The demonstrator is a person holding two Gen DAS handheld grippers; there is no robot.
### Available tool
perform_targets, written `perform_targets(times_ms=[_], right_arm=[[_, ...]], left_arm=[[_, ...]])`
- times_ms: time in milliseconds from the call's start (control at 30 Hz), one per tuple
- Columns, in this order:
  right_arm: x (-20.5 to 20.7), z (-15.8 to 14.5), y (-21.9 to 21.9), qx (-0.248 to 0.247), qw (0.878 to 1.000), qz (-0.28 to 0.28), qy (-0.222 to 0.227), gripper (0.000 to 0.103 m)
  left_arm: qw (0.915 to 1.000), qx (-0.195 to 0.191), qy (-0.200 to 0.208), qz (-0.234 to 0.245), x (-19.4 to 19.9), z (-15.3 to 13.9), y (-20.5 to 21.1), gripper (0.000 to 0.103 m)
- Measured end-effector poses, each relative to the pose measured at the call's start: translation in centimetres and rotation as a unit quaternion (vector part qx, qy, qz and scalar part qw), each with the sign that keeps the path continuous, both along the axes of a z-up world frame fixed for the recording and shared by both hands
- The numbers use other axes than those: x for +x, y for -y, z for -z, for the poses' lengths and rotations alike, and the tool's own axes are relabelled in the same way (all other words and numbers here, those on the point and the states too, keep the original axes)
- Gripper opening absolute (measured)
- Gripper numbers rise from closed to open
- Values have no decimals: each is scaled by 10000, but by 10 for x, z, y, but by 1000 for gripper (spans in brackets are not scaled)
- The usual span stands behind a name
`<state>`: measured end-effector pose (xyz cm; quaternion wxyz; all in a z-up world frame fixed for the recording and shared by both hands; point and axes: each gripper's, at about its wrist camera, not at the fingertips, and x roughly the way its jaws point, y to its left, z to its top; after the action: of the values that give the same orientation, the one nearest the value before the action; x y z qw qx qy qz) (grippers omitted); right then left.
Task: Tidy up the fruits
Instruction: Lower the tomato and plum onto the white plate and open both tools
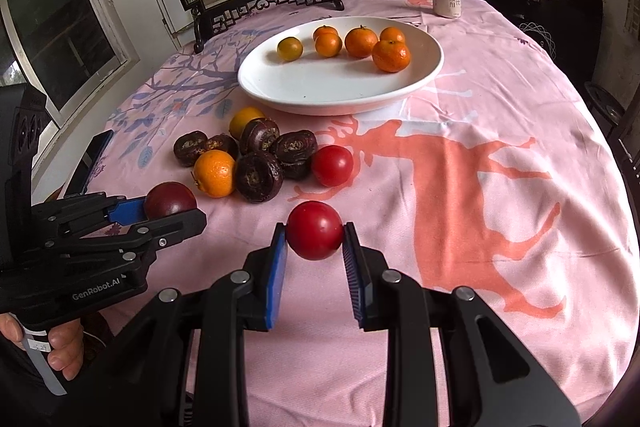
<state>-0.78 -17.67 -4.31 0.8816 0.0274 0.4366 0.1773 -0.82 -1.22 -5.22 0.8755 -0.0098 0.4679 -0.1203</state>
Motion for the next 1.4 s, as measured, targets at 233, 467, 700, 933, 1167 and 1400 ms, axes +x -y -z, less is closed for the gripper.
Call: perform_targets(times_ms=[233, 467, 700, 933, 1167, 1400], right_arm=[[6, -3, -12, 29, 9999, -92, -34, 28], [36, -36, -14, 8, 9995, -95, 303, 28], [121, -64, -31, -140, 9983, -322, 457, 28], [201, -24, -34, -401, 9990, -197, -19, 28], [223, -10, -35, -444, 9988, -155, -105, 30], [209, -28, -30, -846, 9960, 78, 283, 65]], left_arm=[[9997, -189, 115, -40, 3, -16, -17, 39], [9989, -101, 445, -144, 49, -57, -31, 39], [9998, -76, 105, -138, 169, -68, -19, 39], [9988, -9, -408, -262, 244, -26, -5, 39], [9989, -33, -404, -253, 263, -18, -1, 42], [9984, -158, 143, -517, 248, -51, -18, 81]])
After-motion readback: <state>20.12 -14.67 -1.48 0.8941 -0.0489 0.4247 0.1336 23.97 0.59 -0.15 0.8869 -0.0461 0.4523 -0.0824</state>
